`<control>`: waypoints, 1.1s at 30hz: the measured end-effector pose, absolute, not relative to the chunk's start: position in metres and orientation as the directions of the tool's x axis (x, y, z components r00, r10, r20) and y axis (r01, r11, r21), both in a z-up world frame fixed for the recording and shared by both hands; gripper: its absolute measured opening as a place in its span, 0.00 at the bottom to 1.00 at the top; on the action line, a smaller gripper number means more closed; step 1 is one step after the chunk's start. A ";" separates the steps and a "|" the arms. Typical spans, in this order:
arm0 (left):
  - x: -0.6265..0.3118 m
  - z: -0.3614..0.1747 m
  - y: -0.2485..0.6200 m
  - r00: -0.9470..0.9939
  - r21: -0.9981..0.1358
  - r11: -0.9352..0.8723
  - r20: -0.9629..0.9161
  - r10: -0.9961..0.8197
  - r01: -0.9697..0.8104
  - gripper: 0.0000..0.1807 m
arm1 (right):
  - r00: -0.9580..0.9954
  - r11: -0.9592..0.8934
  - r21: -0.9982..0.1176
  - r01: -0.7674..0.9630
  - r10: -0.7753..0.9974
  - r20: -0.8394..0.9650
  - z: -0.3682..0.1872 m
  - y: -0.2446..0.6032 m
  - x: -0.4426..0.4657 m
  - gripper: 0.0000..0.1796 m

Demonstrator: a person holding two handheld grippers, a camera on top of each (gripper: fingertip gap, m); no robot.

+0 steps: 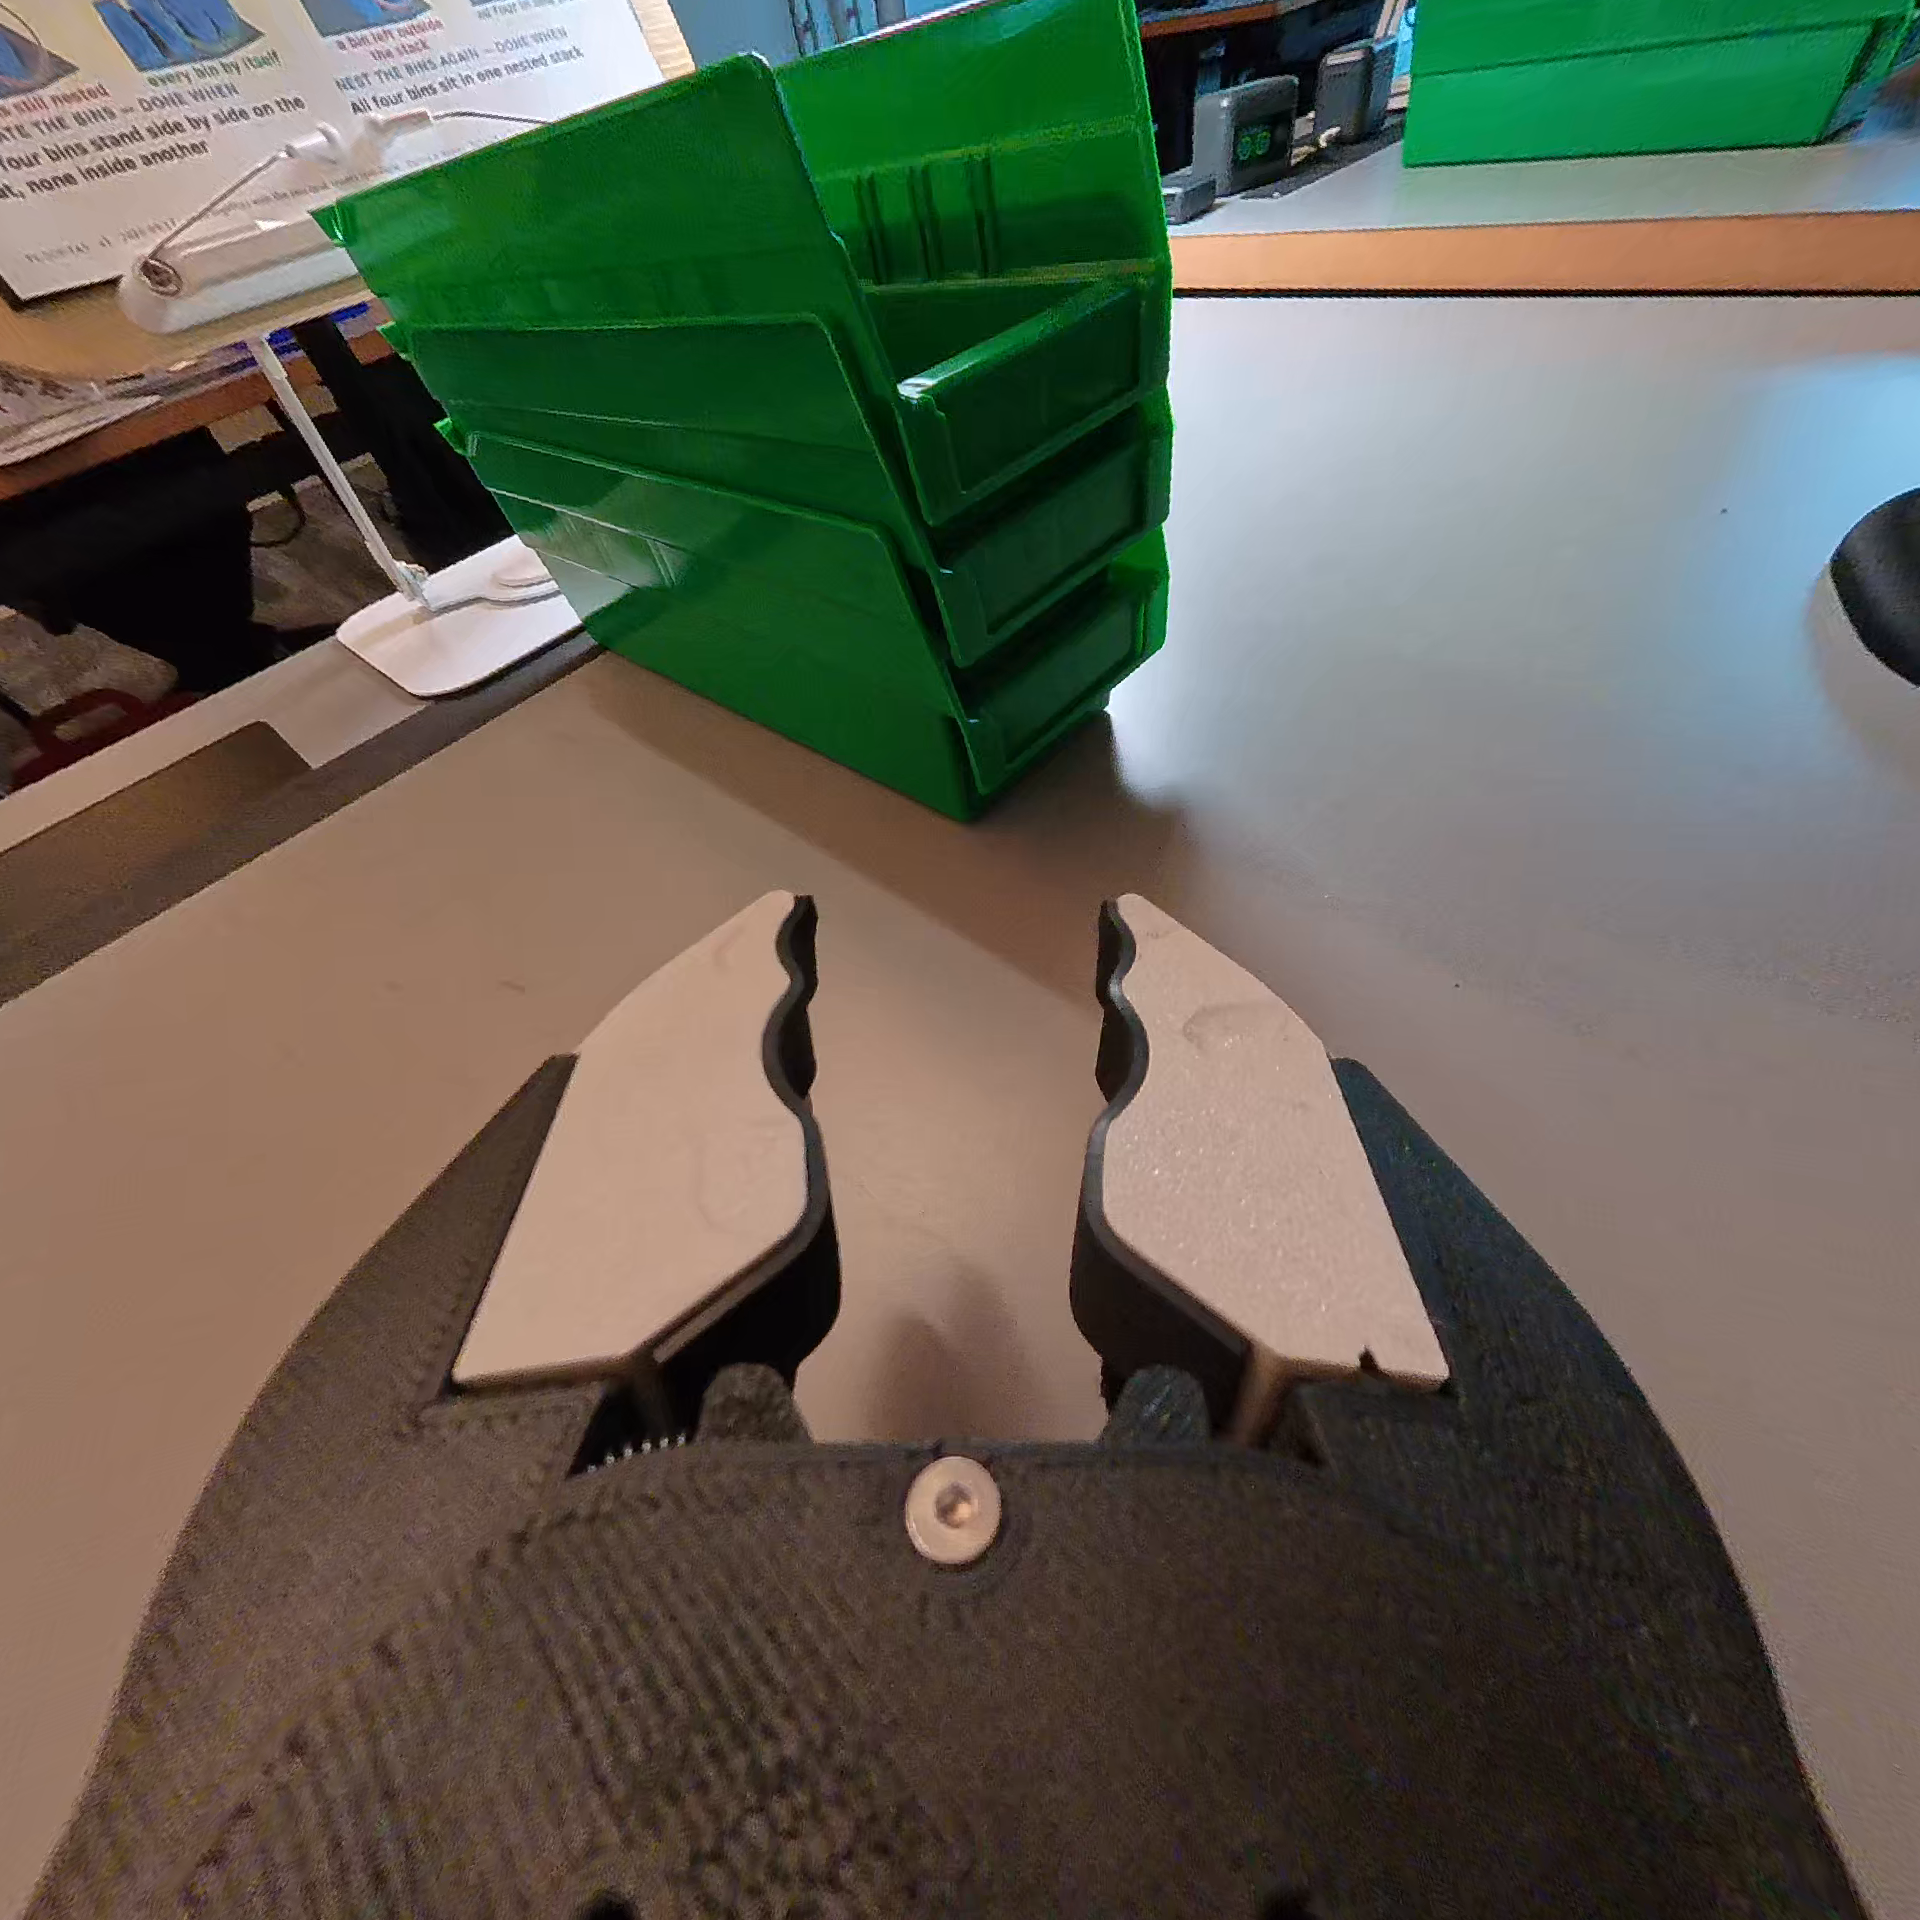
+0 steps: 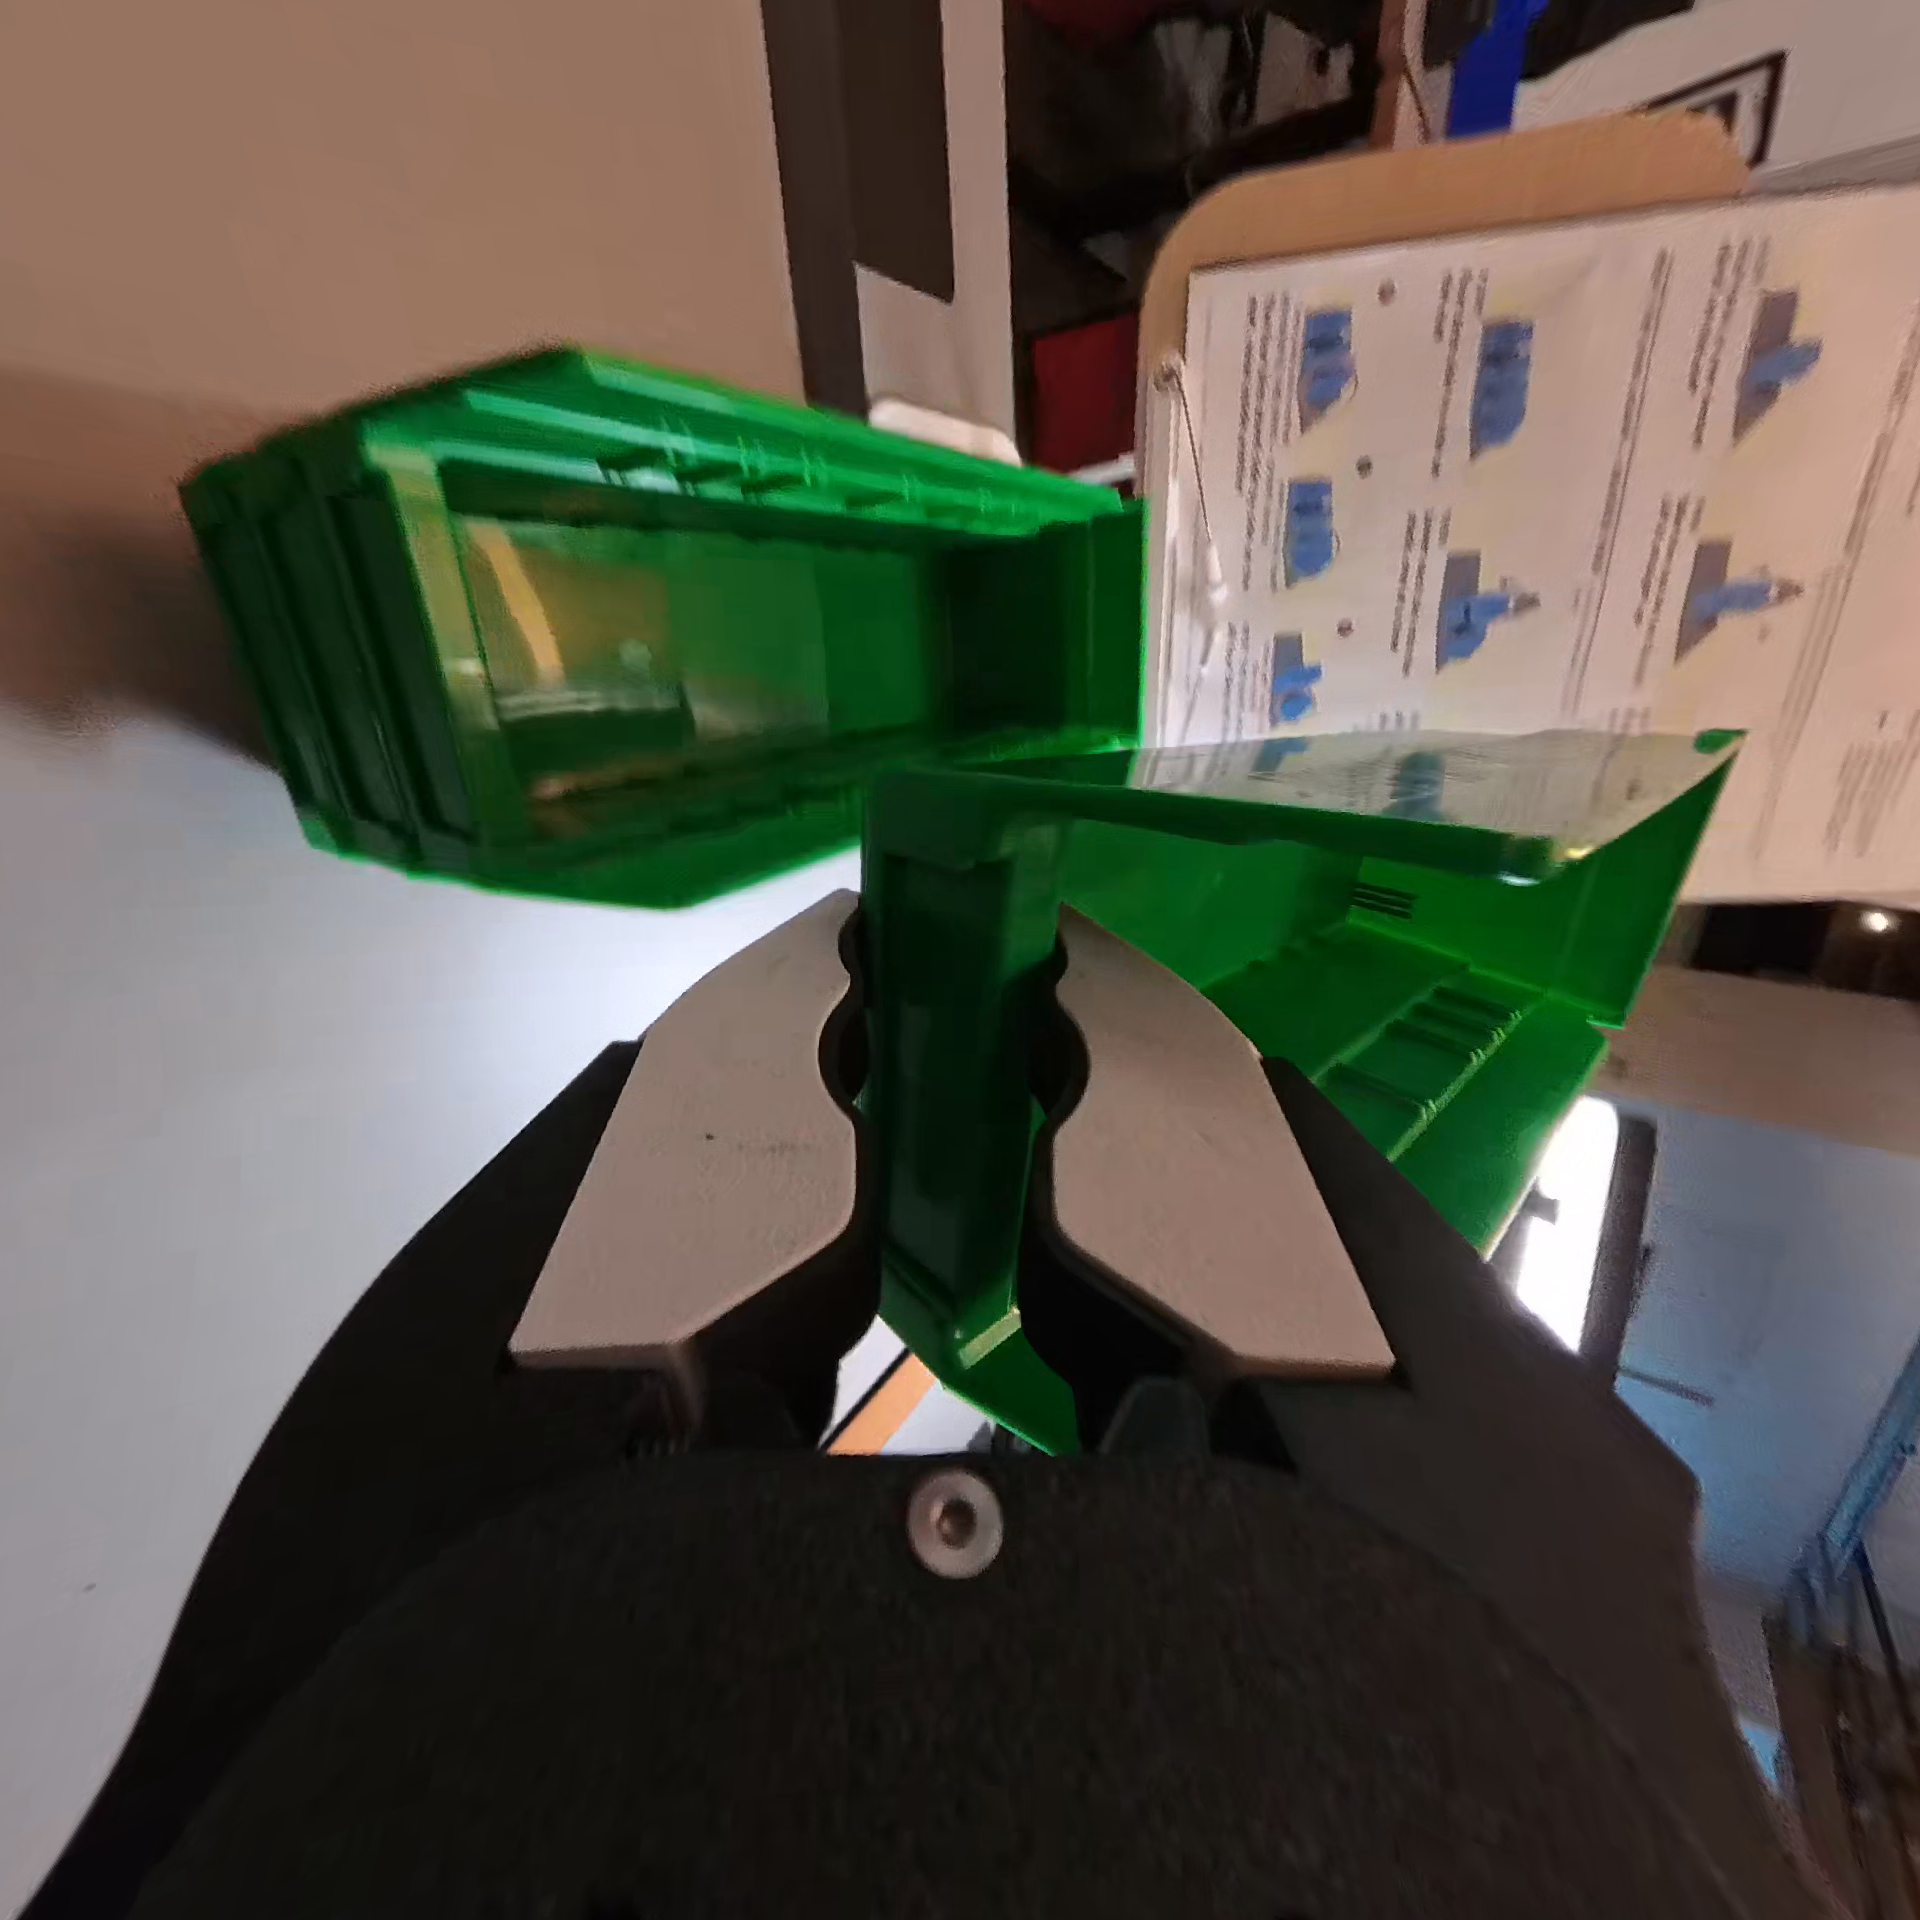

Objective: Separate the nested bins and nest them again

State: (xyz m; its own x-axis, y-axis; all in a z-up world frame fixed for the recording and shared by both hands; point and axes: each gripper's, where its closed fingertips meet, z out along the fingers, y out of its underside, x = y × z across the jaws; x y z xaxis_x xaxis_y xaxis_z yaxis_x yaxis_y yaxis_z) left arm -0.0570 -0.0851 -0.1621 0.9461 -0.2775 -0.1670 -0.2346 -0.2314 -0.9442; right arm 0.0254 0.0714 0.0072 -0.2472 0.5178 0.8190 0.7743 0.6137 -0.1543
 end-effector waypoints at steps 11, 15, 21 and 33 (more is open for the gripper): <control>-0.064 -0.152 -0.087 0.949 -0.951 -0.199 -0.184 -0.256 -0.238 0.29 | -0.398 0.634 -0.074 0.770 0.568 0.721 -0.054 0.050 -0.031 0.16; -0.064 -0.150 -0.088 0.950 -0.953 -0.193 -0.180 -0.254 -0.232 0.29 | -0.406 0.640 -0.056 0.767 0.550 0.730 -0.067 0.049 -0.032 0.15; -0.064 -0.152 -0.087 0.949 -0.951 -0.198 -0.185 -0.255 -0.238 0.28 | -0.411 0.629 -0.079 0.774 0.592 0.693 -0.081 0.040 -0.027 0.18; -0.064 -0.154 -0.087 0.949 -0.949 -0.207 -0.182 -0.258 -0.238 0.28 | -0.408 0.661 -0.126 0.739 0.589 0.698 -0.070 0.024 -0.022 0.31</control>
